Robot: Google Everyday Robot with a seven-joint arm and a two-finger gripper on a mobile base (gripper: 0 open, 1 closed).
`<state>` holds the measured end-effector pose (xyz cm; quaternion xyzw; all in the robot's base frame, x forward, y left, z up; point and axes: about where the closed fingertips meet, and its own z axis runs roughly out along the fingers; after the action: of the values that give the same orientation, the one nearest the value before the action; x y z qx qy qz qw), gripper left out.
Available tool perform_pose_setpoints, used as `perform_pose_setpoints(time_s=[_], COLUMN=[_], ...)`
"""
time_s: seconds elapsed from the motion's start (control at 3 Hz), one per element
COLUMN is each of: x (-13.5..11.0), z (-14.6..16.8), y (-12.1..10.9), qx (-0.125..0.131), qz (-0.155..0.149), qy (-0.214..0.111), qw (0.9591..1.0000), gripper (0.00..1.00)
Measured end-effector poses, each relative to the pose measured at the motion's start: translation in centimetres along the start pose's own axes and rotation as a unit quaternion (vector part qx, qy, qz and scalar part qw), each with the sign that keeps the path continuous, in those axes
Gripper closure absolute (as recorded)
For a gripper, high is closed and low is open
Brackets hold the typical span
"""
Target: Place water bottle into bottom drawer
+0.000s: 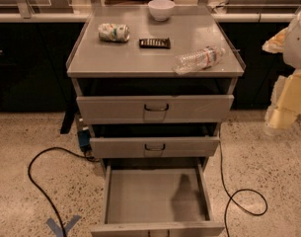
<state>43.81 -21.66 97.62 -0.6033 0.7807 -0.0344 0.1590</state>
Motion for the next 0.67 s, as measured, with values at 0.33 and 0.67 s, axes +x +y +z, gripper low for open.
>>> perform_pose_setpoints(time_s=[0.33, 0.67], x=[0.0, 0.1], z=[0.0, 0.8], y=[0.0, -1.9], qx=[0.000, 0.008], qz=[0.000, -0.012], qy=[0.000, -0.005], qw=[1.0000, 0.9999], gripper=[0.00, 0.00])
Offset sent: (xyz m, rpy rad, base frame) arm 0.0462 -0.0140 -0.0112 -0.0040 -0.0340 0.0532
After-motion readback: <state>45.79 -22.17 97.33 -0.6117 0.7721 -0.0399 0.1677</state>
